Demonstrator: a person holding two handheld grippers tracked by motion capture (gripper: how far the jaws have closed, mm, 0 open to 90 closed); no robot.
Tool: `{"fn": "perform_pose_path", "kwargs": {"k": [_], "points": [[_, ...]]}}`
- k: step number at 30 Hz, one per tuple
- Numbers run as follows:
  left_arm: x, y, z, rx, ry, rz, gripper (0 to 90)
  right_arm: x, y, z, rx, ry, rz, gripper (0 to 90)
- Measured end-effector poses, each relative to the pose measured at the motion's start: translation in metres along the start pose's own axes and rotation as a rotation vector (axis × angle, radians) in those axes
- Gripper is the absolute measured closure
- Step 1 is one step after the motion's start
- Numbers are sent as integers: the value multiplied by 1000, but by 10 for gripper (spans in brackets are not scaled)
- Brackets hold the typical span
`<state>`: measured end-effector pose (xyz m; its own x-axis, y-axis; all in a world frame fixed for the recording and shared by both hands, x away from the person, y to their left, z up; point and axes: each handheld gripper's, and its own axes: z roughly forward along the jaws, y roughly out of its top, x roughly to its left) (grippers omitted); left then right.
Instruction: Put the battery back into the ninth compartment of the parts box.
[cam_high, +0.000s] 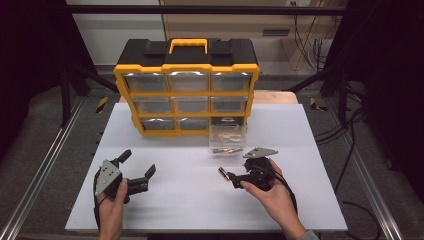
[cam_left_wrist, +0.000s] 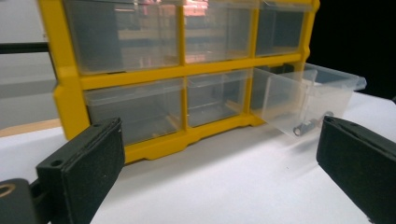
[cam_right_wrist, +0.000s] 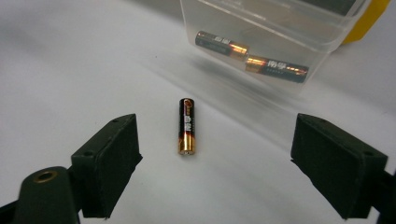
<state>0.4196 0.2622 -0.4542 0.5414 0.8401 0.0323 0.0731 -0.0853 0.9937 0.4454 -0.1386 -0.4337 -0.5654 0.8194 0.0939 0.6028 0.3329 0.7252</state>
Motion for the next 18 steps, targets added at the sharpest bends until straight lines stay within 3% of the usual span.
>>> {"fn": "perform_pose_path", "kwargs": {"k": [4, 11, 18], "points": [[-3, 0, 2, 12, -9, 17, 10, 6, -3, 7, 17, 10, -11, 218], [2, 0, -2, -4, 15, -8, 10, 21, -3, 17, 24, 3, -47, 288], [2, 1, -2, -7, 8, -9, 10, 23, -2, 24, 27, -20, -55, 431]]}}
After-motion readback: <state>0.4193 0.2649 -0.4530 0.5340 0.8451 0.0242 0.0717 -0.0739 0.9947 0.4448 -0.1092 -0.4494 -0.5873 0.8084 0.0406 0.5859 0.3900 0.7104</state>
